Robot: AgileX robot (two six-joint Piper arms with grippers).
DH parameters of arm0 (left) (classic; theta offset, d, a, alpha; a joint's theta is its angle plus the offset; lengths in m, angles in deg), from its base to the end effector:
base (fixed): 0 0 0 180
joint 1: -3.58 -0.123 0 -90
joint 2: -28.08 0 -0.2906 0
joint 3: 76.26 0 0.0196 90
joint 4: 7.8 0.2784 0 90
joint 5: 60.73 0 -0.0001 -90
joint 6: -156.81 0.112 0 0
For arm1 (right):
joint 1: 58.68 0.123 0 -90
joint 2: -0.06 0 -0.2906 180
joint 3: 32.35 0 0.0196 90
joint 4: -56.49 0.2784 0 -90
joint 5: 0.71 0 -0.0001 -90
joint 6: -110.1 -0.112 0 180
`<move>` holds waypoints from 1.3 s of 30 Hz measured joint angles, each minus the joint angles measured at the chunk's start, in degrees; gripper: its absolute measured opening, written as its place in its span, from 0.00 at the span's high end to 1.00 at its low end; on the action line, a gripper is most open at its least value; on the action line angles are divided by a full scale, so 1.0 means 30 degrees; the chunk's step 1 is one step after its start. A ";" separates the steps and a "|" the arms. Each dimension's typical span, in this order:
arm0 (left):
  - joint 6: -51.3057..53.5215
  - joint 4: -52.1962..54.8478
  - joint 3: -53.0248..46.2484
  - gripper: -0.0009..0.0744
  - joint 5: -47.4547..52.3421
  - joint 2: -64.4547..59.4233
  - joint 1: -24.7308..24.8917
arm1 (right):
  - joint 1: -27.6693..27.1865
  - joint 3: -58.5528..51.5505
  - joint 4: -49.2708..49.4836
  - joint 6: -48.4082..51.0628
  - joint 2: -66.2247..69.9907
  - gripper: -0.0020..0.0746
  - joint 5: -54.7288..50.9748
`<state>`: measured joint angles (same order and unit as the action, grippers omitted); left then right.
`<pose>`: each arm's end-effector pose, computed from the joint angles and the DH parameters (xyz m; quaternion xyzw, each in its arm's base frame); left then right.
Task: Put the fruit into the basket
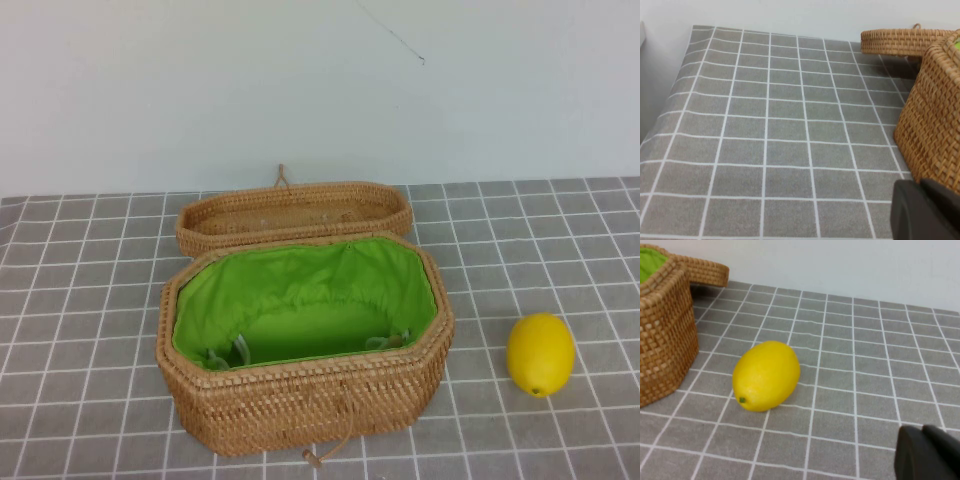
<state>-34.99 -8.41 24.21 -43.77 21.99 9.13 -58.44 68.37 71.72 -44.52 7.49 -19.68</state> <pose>0.0959 -0.0097 0.1701 -0.0455 0.7790 -0.0987 0.6176 0.0963 0.0100 0.1670 -0.1031 0.7866 -0.0229 0.6083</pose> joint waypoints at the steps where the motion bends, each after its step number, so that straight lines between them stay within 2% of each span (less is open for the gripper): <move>1: 0.0000 0.0000 0.0000 0.99 0.0000 0.0000 0.0000 | 0.0000 0.0000 0.0000 0.0000 0.0000 0.98 0.0000; 39: 0.0000 0.0033 0.0000 0.99 0.0000 0.0036 0.0000 | 0.0000 0.0000 0.0870 0.0000 0.0000 0.98 0.0790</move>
<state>-34.99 -8.31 24.21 -43.77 22.10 9.13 -58.44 68.37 74.33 -44.52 7.49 -17.31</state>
